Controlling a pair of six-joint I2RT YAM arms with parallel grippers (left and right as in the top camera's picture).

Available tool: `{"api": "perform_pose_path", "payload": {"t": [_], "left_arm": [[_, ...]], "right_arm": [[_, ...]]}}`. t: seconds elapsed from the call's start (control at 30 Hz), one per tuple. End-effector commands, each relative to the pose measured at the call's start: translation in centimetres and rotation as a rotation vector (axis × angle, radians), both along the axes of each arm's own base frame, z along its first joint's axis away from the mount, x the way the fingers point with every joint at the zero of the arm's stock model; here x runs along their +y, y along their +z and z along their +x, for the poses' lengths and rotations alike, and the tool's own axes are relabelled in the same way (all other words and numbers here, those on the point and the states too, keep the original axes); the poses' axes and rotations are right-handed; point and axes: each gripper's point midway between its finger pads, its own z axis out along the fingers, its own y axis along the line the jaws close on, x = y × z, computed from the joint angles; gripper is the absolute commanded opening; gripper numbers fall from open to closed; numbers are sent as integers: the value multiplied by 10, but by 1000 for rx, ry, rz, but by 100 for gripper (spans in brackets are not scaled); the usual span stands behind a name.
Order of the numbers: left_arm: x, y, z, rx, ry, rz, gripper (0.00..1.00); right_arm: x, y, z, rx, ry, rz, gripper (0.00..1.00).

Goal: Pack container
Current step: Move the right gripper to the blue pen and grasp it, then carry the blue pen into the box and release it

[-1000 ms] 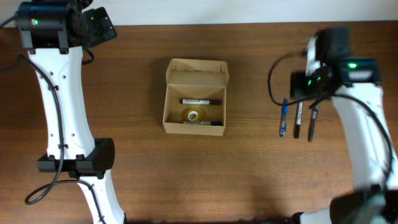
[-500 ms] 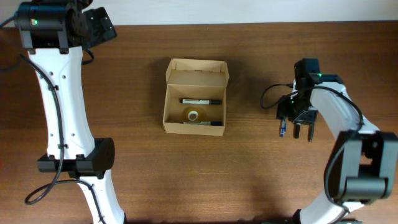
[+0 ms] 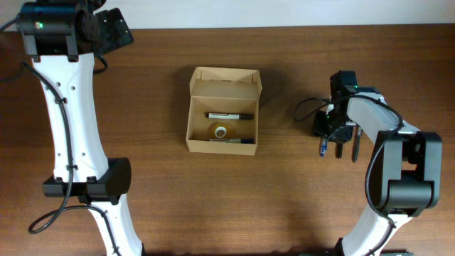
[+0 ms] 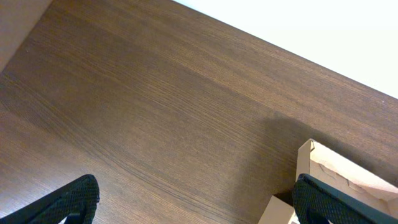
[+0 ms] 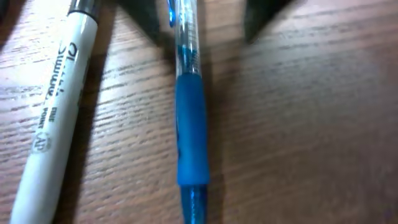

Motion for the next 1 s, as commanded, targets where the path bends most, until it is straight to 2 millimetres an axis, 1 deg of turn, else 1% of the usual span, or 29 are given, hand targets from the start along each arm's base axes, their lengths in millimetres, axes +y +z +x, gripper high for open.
{"api": "perform_pose_path", "payload": {"t": [0.0,0.03,0.2,0.23,0.3,0.4,0.47,0.5,0.53,0.6,0.63,0.7,0.73,0.77,0.83,0.9,0.93,0.97], "left_arm": [[2,-3,1,11,-2,4,100],[2,-3,1,11,-2,4,100],[2,-3,1,11,-2,4,100],[2,-3,1,11,-2,4,100],[2,-3,1,11,-2,4,100],[2,-3,1,11,-2,4,100],[2,-3,1,11,-2,4,100],[2,-3,1,11,-2,4,100],[2,-3,1,11,-2,4,100],[2,-3,1,11,-2,4,100],[2,-3,1,11,-2,4,100],[2,-3,1,11,-2,4,100],[2,-3,1,11,-2,4,100],[2,-3,1,11,-2,4,100],[2,-3,1,11,-2,4,100],[2,-3,1,11,-2,4,100],[2,-3,1,11,-2,4,100],[2,-3,1,11,-2,4,100]], "right_arm": [[-3,-7,-2,14,-14,-12,7],[-3,-7,-2,14,-14,-12,4],[-2,-4,-2,19,-12,-10,4],[-2,-1,-2,20,-8,-10,4],[-3,18,7,4,19,-11,4],[1,65,30,-81,119,-2,4],[9,112,50,-174,235,12,4],[14,144,61,-233,305,8,4],[19,169,67,-277,361,4,4],[29,212,75,-352,439,-18,4],[35,227,77,-383,481,-29,4],[55,253,77,-442,643,-44,4],[72,263,75,-474,761,-36,4],[84,266,74,-488,835,-29,4],[116,268,66,-511,1041,-18,4],[144,262,58,-509,1183,-10,4],[154,260,55,-509,1232,-3,4],[176,254,48,-506,1339,7,4]]}}
